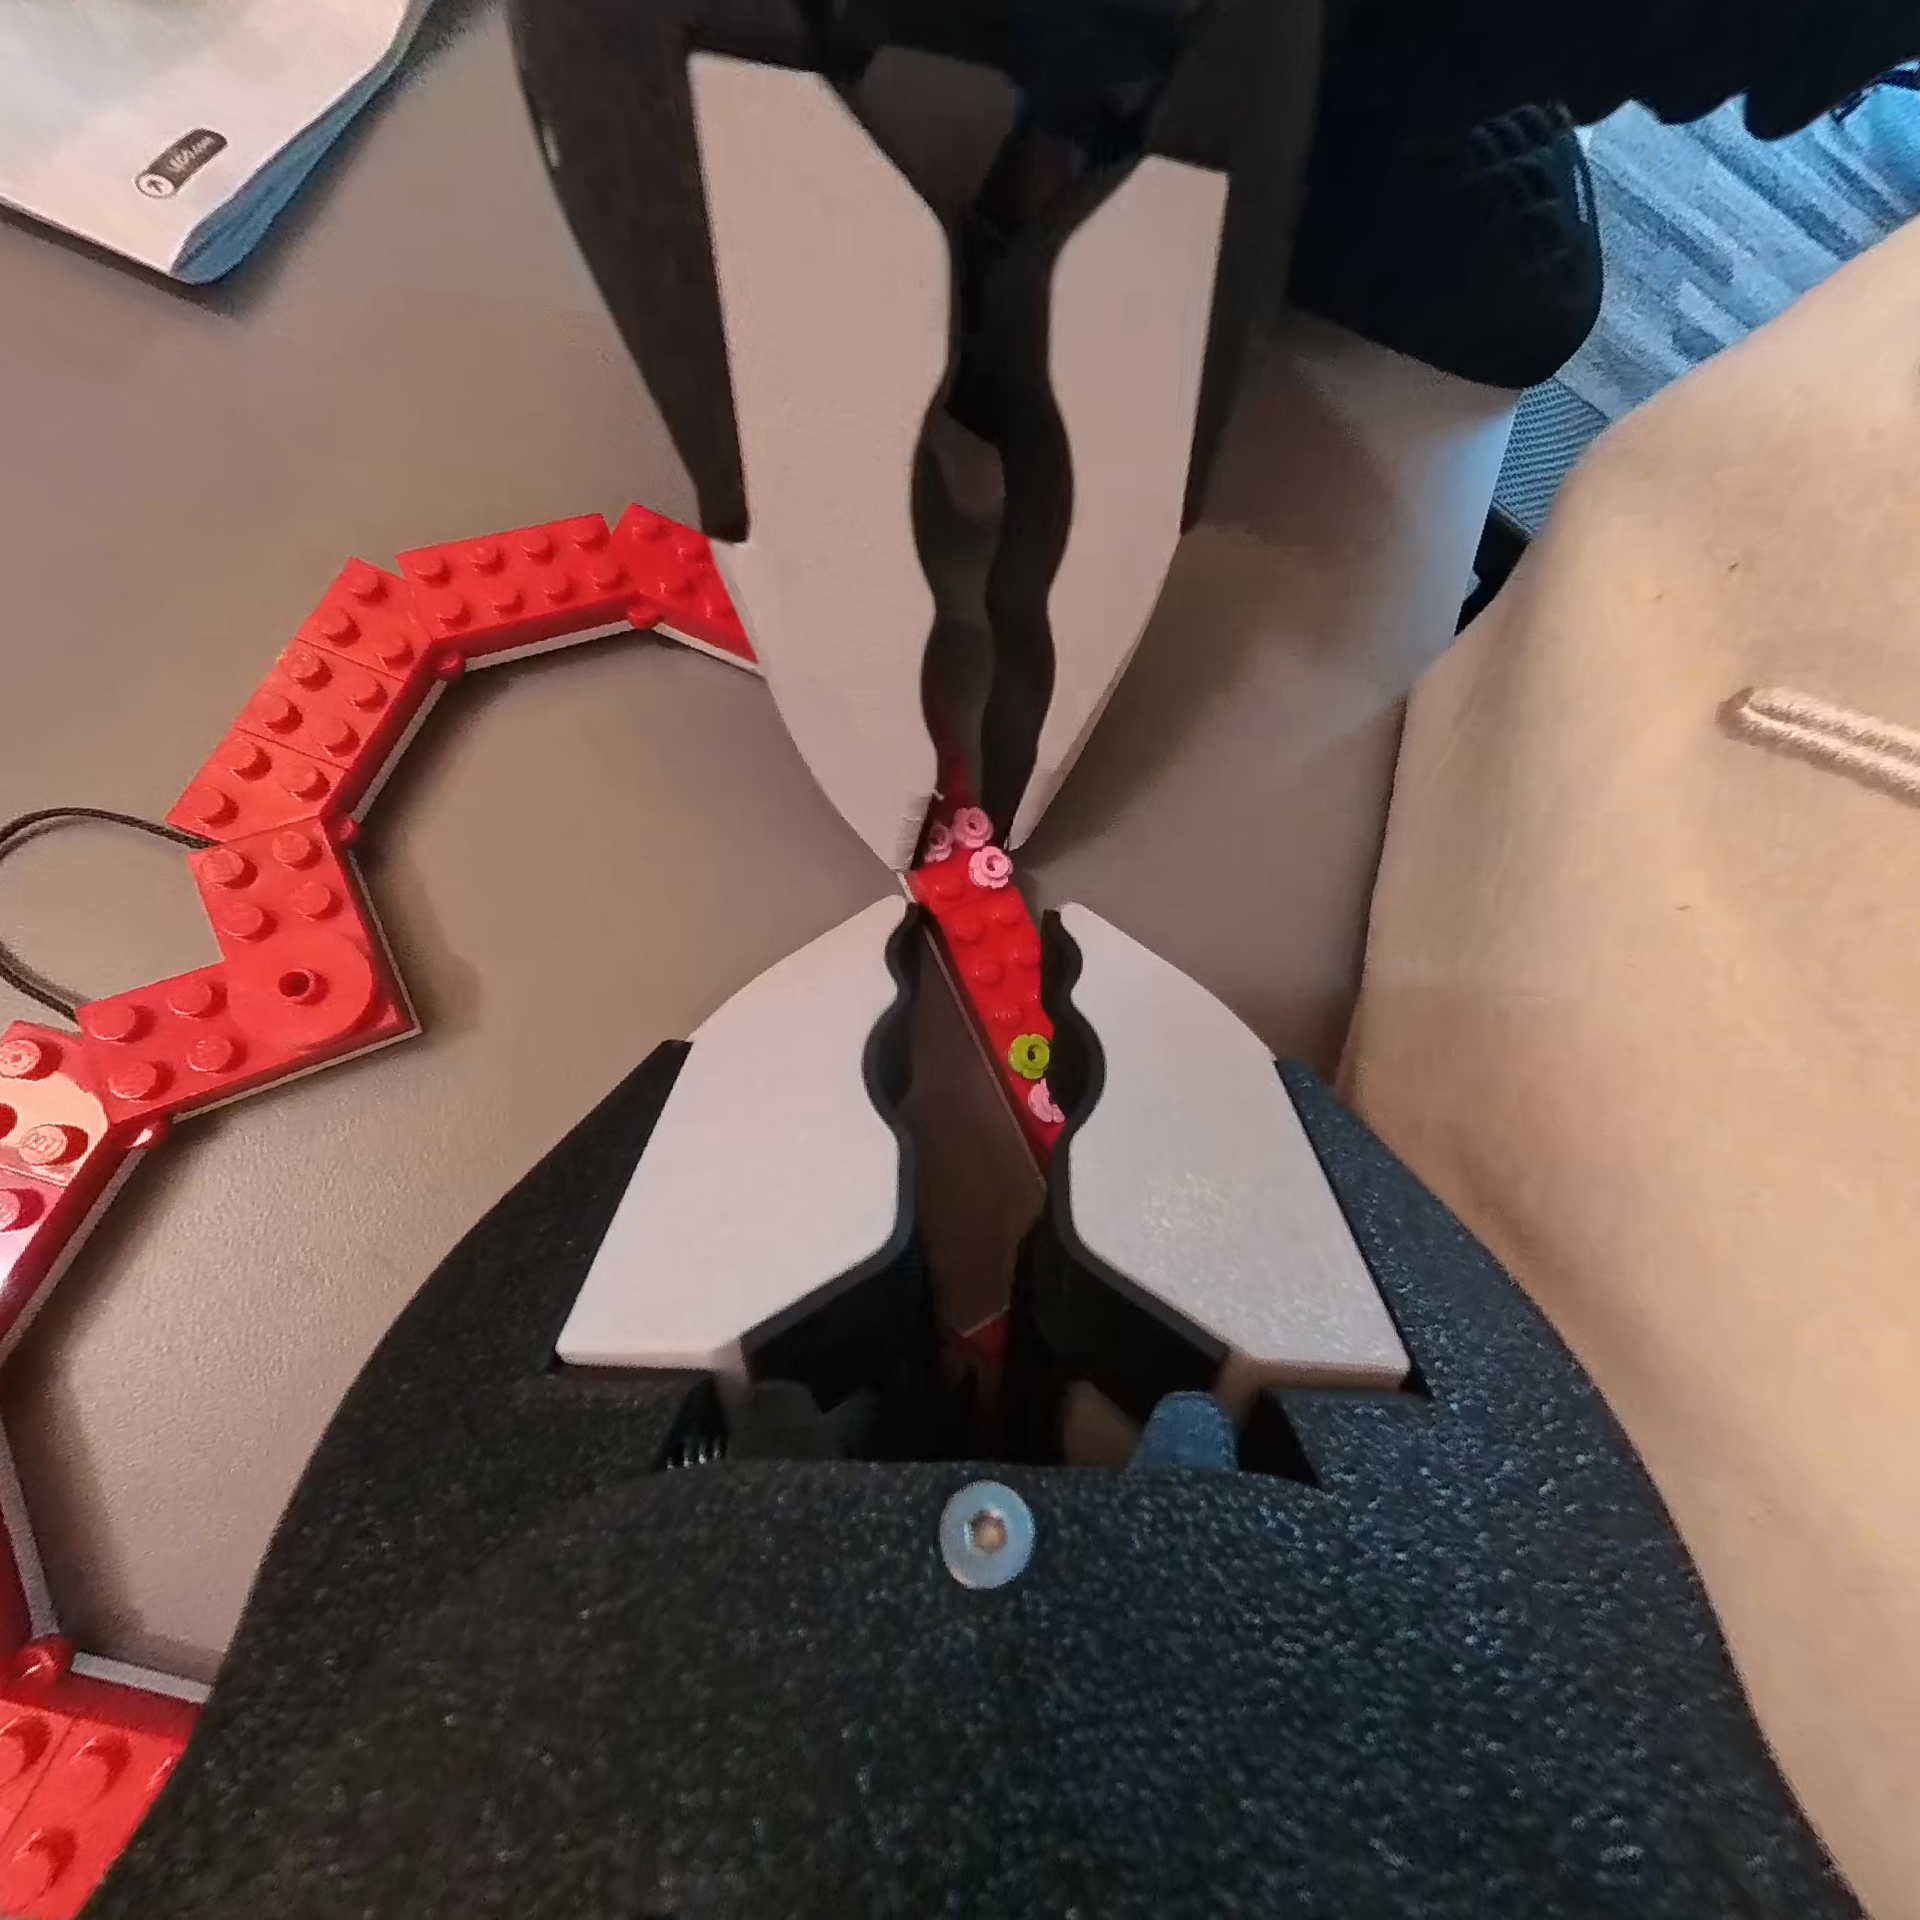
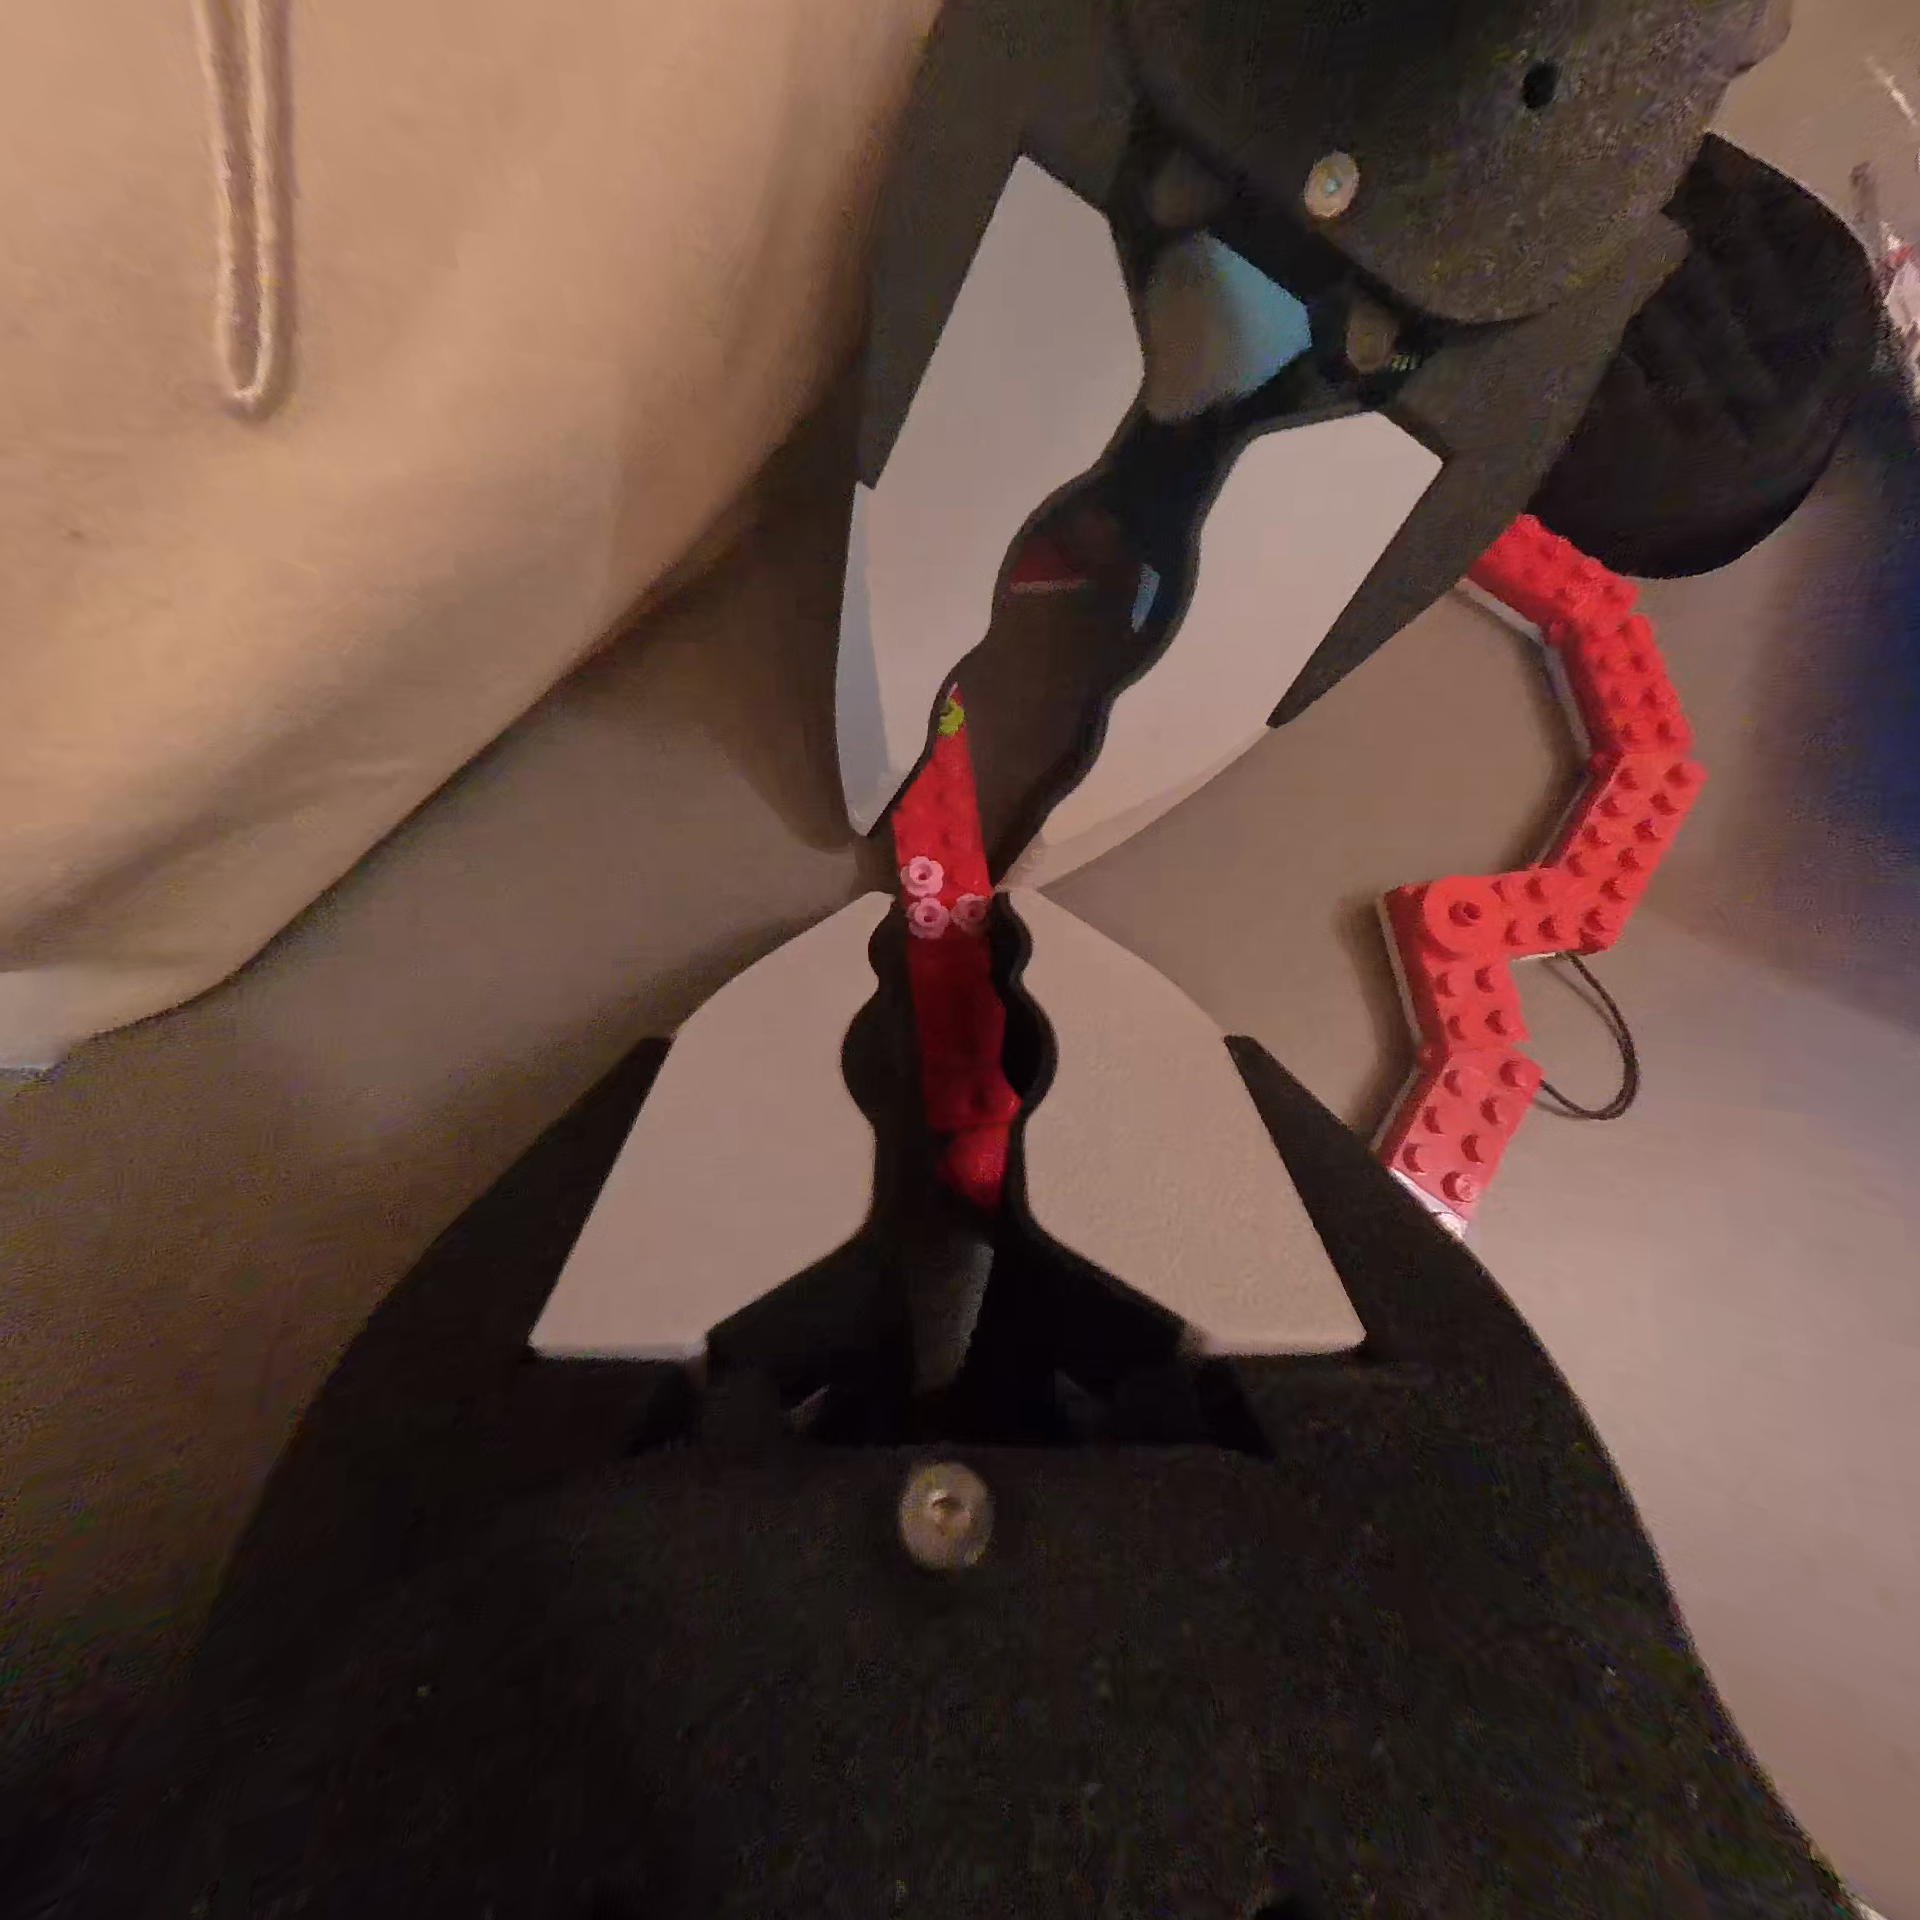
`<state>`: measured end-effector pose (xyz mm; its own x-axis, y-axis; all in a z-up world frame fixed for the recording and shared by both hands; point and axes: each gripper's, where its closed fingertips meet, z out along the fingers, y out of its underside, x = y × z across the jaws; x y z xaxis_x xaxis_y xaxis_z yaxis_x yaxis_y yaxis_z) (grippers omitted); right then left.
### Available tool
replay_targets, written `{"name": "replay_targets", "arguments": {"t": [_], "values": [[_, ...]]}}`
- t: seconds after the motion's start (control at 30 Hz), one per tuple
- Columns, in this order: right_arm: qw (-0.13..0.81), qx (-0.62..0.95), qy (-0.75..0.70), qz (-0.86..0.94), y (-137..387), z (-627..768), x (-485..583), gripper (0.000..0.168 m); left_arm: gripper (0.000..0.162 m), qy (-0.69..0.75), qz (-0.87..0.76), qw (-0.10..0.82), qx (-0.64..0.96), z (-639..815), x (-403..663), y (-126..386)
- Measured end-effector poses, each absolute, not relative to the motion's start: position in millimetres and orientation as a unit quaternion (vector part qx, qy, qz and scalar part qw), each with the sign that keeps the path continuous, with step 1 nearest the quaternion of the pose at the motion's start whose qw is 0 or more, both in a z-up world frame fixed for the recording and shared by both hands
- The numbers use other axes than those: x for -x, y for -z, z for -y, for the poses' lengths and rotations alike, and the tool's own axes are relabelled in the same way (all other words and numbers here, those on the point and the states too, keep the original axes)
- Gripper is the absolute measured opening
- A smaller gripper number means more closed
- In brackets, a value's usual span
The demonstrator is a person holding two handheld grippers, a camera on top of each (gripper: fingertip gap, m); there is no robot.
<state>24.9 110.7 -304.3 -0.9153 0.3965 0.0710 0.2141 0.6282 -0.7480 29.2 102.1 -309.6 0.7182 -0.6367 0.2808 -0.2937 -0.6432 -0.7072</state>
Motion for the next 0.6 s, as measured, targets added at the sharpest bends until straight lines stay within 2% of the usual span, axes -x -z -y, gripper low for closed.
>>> {"name": "replay_targets", "arguments": {"t": [0.23, 0.53, 0.6], "values": [[0.187, 0.14, -0.325, 0.916, 302.0, -110.6, -23.9, 0.012, 0.022, 0.262, -0.266, 0.328, 0.868, -102.9, -27.8, 309.5], [0.043, 0.292, -0.459, 0.838, 296.5, -112.3, -27.9, 0.005, 0.022, 0.264, -0.268, 0.328, 0.867, -102.3, -27.6, 309.3], [0.041, 0.304, -0.452, 0.838, 298.6, -115.6, -28.2, 0.005, 0.022, 0.262, -0.269, 0.329, 0.867, -102.3, -27.6, 309.4]]}}
